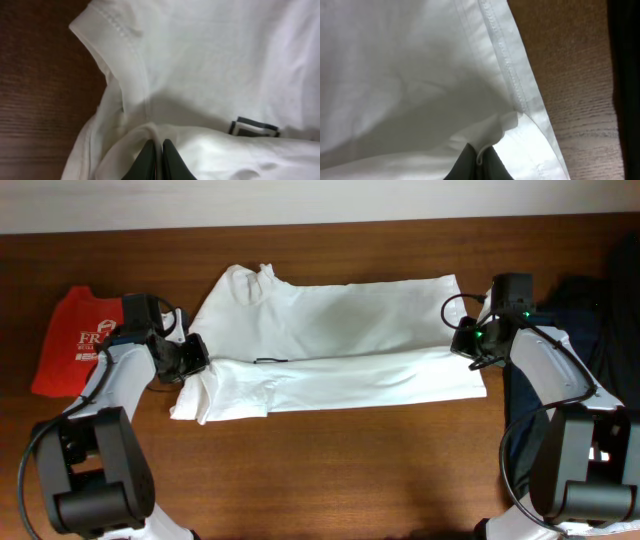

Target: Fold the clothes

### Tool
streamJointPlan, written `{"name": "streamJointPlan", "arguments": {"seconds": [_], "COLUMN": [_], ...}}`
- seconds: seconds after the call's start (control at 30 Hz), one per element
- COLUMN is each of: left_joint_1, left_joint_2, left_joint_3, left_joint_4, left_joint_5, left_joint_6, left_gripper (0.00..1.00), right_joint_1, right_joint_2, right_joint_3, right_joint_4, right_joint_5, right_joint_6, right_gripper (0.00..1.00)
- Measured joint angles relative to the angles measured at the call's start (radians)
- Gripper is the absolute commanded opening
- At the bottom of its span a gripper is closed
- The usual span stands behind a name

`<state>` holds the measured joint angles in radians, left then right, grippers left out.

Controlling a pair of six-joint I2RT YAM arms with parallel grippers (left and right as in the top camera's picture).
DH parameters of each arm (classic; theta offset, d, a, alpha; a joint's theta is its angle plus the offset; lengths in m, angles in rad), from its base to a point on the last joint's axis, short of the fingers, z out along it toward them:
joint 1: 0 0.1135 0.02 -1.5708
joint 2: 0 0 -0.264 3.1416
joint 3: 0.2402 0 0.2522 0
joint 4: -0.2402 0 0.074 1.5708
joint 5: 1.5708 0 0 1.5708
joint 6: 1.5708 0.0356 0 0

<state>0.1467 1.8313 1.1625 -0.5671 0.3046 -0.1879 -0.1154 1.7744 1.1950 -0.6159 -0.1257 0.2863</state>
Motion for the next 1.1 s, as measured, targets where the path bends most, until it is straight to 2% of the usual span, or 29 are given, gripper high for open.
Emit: {"name": "streamJointPlan", "arguments": {"seconds": [0.03, 0.07, 0.13, 0.2, 0.27, 0.3, 0.33, 0.37, 0.43, 0.63, 0.83, 0.87, 0.9, 1.07, 1.1], "left_joint_1": [0.000, 0.000, 0.000, 0.000, 0.000, 0.000, 0.000, -0.001, -0.015, -0.196, -0.340, -0.350, -0.365, -0.414, -0.422], "left_joint_2": [0.001, 0.001, 0.001, 0.001, 0.001, -0.001, -0.008, -0.028, -0.078, -0.101, -0.040, -0.024, 0.000, 0.063, 0.069], "left_joint_3": [0.000, 0.000, 0.000, 0.011, 0.043, 0.062, 0.079, 0.089, 0.097, 0.107, 0.068, 0.063, 0.058, 0.056, 0.056], "left_joint_4": [0.018, 0.036, 0.058, 0.053, 0.044, 0.040, 0.034, 0.025, -0.034, -0.245, -0.259, -0.260, -0.261, -0.279, -0.280], "left_joint_5": [0.002, 0.008, 0.029, 0.048, 0.057, 0.059, 0.060, 0.063, 0.063, 0.010, -0.075, -0.085, -0.103, -0.153, -0.163], "left_joint_6": [0.000, 0.000, 0.000, 0.002, 0.011, 0.016, 0.018, 0.021, 0.029, 0.084, 0.095, 0.095, 0.098, 0.098, 0.098], "left_gripper": [0.09, 0.10, 0.10, 0.16, 0.19, 0.19, 0.19, 0.19, 0.21, 0.29, 0.33, 0.33, 0.33, 0.32, 0.21], "right_joint_1": [0.000, 0.000, -0.001, -0.001, -0.001, -0.002, -0.002, -0.002, -0.002, -0.002, -0.002, -0.002, -0.002, -0.002, -0.002], "right_joint_2": [0.000, 0.000, 0.000, 0.000, 0.000, 0.000, 0.000, 0.000, 0.000, -0.001, -0.010, -0.010, -0.010, -0.010, -0.010], "right_joint_3": [0.000, 0.000, 0.000, 0.000, 0.001, 0.002, 0.003, 0.002, -0.015, -0.175, -0.217, -0.217, -0.217, -0.217, -0.217], "right_joint_4": [0.008, 0.016, 0.016, 0.015, -0.011, -0.033, -0.058, -0.077, -0.085, -0.027, -0.001, 0.000, 0.000, 0.001, 0.001], "right_joint_5": [0.000, 0.000, 0.001, 0.000, 0.000, 0.000, 0.000, 0.001, 0.000, 0.000, 0.000, 0.000, 0.000, -0.008, -0.008], "right_joint_6": [-0.002, 0.001, -0.005, 0.002, 0.001, 0.001, 0.000, -0.001, -0.001, -0.001, -0.002, -0.002, -0.002, -0.003, -0.002], "right_gripper": [0.38, 0.51, 0.54, 0.54, 0.51, 0.46, 0.34, 0.27, 0.22, 0.22, 0.22, 0.27, 0.29, 0.29, 0.28]}}
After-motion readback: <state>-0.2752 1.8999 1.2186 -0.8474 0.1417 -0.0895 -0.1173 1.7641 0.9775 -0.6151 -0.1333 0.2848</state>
